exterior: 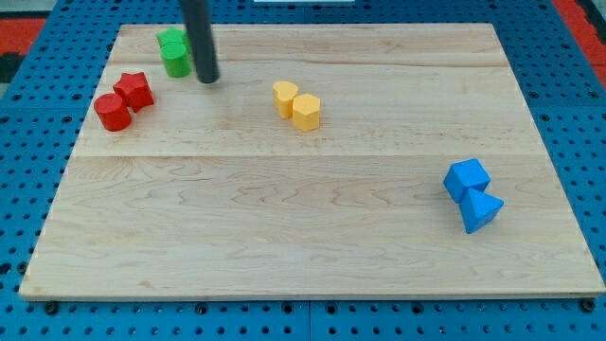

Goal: Push the green blocks to the top center of the board

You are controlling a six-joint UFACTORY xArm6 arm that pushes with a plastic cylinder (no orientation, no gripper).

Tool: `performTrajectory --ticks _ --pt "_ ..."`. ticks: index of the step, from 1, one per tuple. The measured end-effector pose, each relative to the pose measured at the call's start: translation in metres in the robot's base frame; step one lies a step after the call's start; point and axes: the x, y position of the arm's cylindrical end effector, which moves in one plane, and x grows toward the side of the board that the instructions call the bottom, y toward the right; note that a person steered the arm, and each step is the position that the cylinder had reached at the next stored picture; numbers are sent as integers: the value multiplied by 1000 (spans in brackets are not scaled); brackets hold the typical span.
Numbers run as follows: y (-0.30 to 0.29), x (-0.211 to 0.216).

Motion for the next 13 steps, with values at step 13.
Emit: performTrajectory --ticks 13 --pt "149 -51"
